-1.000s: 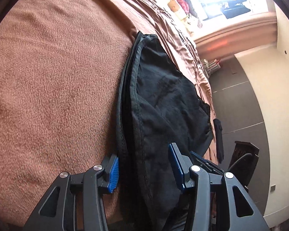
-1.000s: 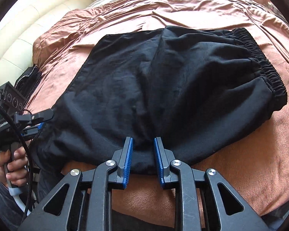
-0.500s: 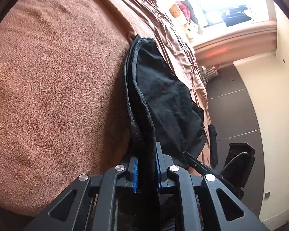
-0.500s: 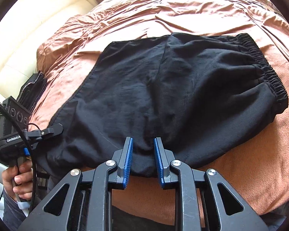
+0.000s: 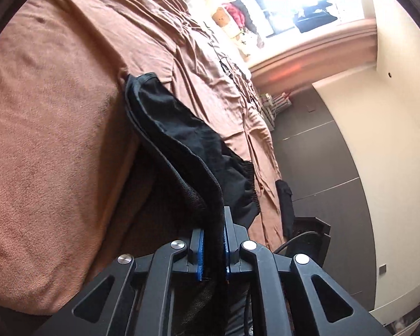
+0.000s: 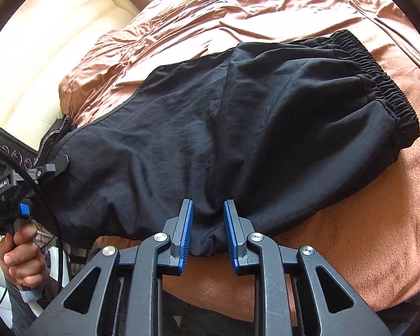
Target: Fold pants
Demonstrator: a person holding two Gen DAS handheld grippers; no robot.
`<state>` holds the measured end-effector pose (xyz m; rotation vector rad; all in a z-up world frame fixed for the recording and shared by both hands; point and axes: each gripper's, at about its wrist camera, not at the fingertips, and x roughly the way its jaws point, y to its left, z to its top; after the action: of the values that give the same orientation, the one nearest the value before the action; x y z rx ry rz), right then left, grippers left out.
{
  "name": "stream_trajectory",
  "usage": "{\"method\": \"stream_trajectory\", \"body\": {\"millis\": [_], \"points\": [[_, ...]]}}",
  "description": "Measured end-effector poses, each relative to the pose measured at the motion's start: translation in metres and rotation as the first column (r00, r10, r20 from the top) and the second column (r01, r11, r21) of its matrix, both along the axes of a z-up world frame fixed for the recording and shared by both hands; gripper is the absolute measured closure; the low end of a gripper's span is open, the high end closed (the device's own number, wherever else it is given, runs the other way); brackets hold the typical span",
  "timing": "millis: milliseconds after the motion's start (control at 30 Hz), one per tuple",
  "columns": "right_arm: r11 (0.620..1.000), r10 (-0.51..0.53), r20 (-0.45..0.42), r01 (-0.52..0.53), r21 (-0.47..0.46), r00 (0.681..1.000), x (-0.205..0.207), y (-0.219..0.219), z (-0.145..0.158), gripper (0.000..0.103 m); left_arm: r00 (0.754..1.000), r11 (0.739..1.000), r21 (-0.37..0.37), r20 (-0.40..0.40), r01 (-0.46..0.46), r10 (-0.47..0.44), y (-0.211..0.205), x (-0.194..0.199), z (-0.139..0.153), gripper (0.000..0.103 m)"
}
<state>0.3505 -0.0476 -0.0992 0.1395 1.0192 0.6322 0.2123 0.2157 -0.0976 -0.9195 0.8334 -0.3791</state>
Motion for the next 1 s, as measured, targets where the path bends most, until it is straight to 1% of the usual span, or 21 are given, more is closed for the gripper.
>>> {"method": "stream_trajectory", "body": {"millis": [233, 533, 633, 767, 1000], "points": [[0.997, -0.040, 0.019, 0.039, 0.064, 0.999, -0.004, -0.034, 0.013, 0.083, 0.998, 0.998, 0.035, 0.027, 0.050, -0.051, -0.026, 0.026, 0.025, 0.092], [0.991, -0.087, 0.040, 0.082, 0.110, 0.995, -0.016, -0.076, 0.023, 0.083, 0.992, 0.991, 0.065, 0.021, 0.121, -0.122, -0.069, 0.059, 0.036, 0.092], [0.989, -0.103, 0.042, 0.098, 0.107, 0.994, -0.020, -0.088, 0.024, 0.083, 0.989, 0.987, 0.071, 0.006, 0.144, -0.145, -0.086, 0.070, 0.034, 0.092], [0.988, -0.135, 0.057, 0.131, 0.077, 0.989, -0.026, -0.103, 0.025, 0.083, 0.985, 0.981, 0.082, -0.017, 0.173, -0.173, -0.109, 0.082, 0.029, 0.092], [0.981, -0.191, 0.070, 0.187, 0.050, 0.979, -0.048, -0.126, 0.036, 0.082, 0.975, 0.971, 0.094, -0.063, 0.218, -0.213, -0.145, 0.100, 0.011, 0.092]]}}
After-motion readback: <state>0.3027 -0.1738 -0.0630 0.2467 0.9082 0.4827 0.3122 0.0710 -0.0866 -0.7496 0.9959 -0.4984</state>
